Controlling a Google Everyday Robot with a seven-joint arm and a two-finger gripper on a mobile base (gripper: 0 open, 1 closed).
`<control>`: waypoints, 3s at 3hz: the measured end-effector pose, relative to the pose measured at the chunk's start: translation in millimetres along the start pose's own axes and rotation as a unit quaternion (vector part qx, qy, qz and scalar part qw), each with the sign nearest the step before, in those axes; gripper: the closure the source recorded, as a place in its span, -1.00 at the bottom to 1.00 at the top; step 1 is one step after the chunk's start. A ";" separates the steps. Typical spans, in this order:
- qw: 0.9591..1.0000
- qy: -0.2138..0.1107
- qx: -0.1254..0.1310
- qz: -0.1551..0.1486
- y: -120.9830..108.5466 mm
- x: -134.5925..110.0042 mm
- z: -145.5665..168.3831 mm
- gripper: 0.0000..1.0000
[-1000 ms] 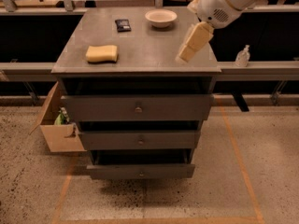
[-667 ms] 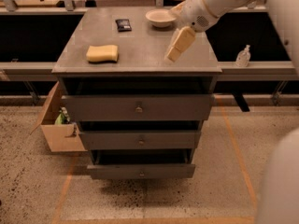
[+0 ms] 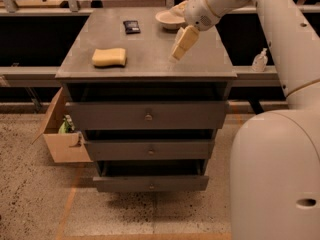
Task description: Pick sponge
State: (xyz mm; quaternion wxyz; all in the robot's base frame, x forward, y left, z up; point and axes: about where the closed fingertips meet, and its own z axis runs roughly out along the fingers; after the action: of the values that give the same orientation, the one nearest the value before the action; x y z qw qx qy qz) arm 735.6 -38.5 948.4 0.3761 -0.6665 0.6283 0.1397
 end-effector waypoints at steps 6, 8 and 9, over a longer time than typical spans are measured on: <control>0.978 -0.173 -0.054 0.099 -16.2 -47.3 164.6 -1.00; 0.968 -0.198 -0.095 0.118 -9.9 -63.2 213.0 -0.71; 0.964 -0.202 -0.124 0.120 -0.9 -67.3 233.1 -0.24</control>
Offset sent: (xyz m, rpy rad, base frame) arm 0.0431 0.0587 -0.0414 0.3812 0.0830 -0.0858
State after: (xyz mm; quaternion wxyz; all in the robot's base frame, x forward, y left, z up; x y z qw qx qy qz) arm 791.6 168.6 835.0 0.3899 -0.5853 0.5925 0.3929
